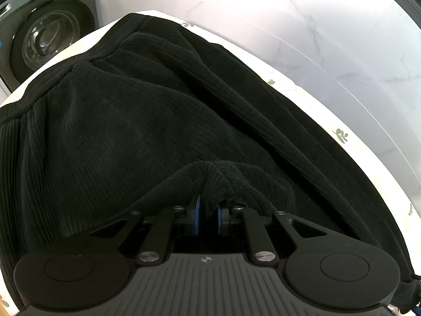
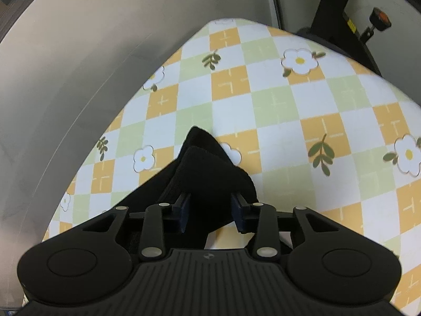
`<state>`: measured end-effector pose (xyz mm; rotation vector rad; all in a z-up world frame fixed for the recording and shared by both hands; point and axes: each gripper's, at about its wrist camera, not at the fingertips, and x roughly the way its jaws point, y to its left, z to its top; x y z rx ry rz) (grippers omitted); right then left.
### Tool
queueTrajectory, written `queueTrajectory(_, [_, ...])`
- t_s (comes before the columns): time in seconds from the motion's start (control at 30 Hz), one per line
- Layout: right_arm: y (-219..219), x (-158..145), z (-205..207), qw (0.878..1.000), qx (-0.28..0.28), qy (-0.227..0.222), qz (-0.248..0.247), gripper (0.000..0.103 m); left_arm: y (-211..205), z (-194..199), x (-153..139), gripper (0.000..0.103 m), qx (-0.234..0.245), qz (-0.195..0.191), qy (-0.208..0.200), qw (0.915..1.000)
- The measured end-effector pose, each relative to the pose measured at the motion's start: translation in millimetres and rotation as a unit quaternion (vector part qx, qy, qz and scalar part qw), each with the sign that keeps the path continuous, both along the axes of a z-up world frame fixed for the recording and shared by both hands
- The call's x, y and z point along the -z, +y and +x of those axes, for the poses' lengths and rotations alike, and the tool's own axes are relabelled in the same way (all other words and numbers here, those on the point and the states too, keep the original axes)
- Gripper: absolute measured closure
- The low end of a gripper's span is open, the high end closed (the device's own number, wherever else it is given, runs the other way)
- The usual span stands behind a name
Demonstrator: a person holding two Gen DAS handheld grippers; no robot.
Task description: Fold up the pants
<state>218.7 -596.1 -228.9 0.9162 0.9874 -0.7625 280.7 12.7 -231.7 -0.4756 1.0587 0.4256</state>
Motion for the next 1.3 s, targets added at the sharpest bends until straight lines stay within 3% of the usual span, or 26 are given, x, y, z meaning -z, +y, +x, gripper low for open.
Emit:
queueTrajectory(0.1, [0.9,-5.6,7.8,1.0,-0.016,0.002,-0.01,0.056,-1.4,-1.8,0.6,0.09,0.0,0.0,0.0,1.0])
queueTrajectory(0.27, [2.3,3.4,24.9,0.998,-0.036,0.04,-0.015,0.054,-1.0,-4.2,2.6,0.09,0.001,0.001,0.004,1.0])
queueTrajectory(0.33, [4.1,10.3,28.9,0.997,-0.042,0.063,-0.021,0.068,-1.1,-3.0,4.5,0.09,0.002,0.001,0.007,1.0])
queueTrajectory(0.37, [5.3,10.9,29.8,0.996,-0.046,0.073,-0.03,0.082,-1.4,-3.2,5.9,0.09,0.002,0.0,0.008,1.0])
queueTrajectory(0.43, [3.6,5.7,27.1,0.997,-0.038,0.062,-0.027,0.087,0.8,-2.2,7.6,0.09,-0.002,-0.006,0.01,0.9999])
queueTrajectory(0.47, [3.5,-3.4,26.5,0.998,-0.029,0.046,-0.023,0.091,3.9,-2.4,7.5,0.09,-0.008,-0.014,0.01,0.9998])
queueTrajectory(0.53, [8.3,-41.2,29.0,0.999,-0.031,-0.028,-0.028,0.094,12.7,-3.9,4.6,0.091,-0.023,-0.029,0.006,0.9993])
queueTrajectory(0.6, [20.9,-98.7,27.9,0.986,-0.059,-0.142,-0.063,0.094,20.9,-4.0,0.1,0.092,-0.036,-0.036,0.0,0.9987])
queueTrajectory(0.63, [28.6,-125.7,22.8,0.972,-0.078,-0.196,-0.1,0.094,23.3,-3.9,-1.4,0.092,-0.04,-0.037,-0.004,0.9985])
queueTrajectory(0.67, [30.2,-136.5,16.6,0.963,-0.08,-0.219,-0.133,0.094,24.6,-3.7,-1.9,0.092,-0.042,-0.038,-0.004,0.9984])
queueTrajectory(0.7, [25.4,-129.8,17.6,0.97,-0.072,-0.19,-0.135,0.094,25.0,-3.5,-1.6,0.092,-0.042,-0.039,-0.001,0.9983])
queueTrajectory(0.73, [14.5,-109.5,20.9,0.984,-0.062,-0.132,-0.102,0.094,24.0,-3.5,-0.6,0.092,-0.04,-0.039,0.004,0.9984])
queueTrajectory(0.77, [6.4,-93.6,17.3,0.991,-0.049,-0.106,-0.071,0.094,22.8,-3.5,-0.4,0.092,-0.036,-0.038,0.006,0.9986])
queueTrajectory(1.3, [-11.3,-57.5,-30.3,0.996,-0.02,-0.081,-0.025,0.095,15.7,6.2,1.7,0.092,-0.03,-0.032,0.02,0.9988])
